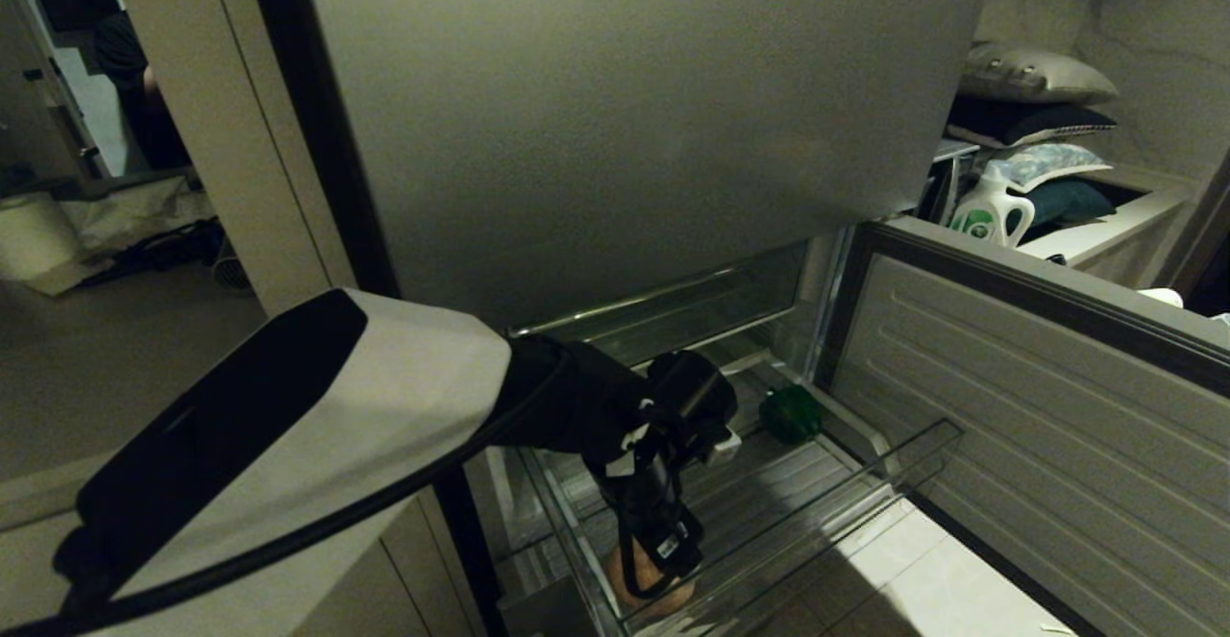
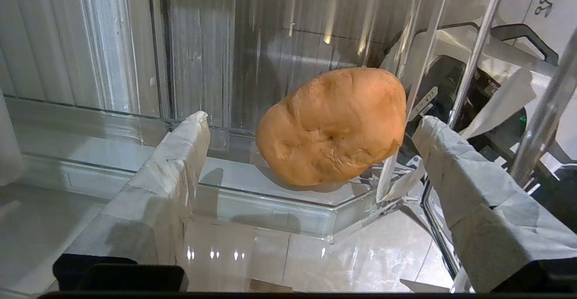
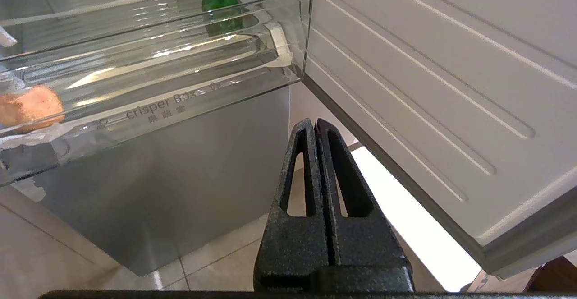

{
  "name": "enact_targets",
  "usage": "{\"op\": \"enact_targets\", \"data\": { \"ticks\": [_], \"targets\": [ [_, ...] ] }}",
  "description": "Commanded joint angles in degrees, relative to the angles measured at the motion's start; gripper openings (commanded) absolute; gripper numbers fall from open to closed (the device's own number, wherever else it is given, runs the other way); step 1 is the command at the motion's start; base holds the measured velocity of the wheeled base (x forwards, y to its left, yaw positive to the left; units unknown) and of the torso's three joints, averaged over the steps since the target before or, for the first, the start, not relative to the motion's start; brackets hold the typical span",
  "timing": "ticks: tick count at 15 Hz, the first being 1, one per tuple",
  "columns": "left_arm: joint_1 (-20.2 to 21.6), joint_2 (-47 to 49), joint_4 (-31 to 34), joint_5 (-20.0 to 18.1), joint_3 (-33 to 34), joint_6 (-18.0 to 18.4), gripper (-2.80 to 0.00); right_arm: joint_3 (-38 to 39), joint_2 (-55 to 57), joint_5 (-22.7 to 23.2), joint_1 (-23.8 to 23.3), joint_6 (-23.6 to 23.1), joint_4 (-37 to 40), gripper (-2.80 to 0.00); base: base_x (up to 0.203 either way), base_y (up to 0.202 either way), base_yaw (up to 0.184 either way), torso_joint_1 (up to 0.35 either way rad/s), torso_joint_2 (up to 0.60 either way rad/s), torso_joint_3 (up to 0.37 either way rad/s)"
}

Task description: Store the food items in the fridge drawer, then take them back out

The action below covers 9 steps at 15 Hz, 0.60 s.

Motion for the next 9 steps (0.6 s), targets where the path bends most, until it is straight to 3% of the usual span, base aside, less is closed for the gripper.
{"op": "enact_targets", "data": {
  "ticks": [1, 4, 9],
  "targets": [
    [0.6, 0.1, 0.1, 0.1, -1.5, 0.0, 0.0, 0.0, -0.1, 0.0, 0.0, -0.1, 0.0, -2.8, 0.0, 0.0, 0.0, 0.0, 0.0, 0.0],
    [1.3, 0.0, 1.4, 0.2, -5.5, 0.0, 0.0, 0.1, -0.1, 0.0, 0.0, -0.1, 0.1, -2.8, 0.0, 0.0, 0.0, 0.0, 0.0, 0.0],
    [2.1, 0.9, 4.2, 2.0, -5.6, 0.0, 0.0, 0.0, -0.1, 0.0, 0.0, 0.0, 0.0, -2.8, 0.0, 0.0, 0.0, 0.0, 0.0, 0.0]
  ]
}}
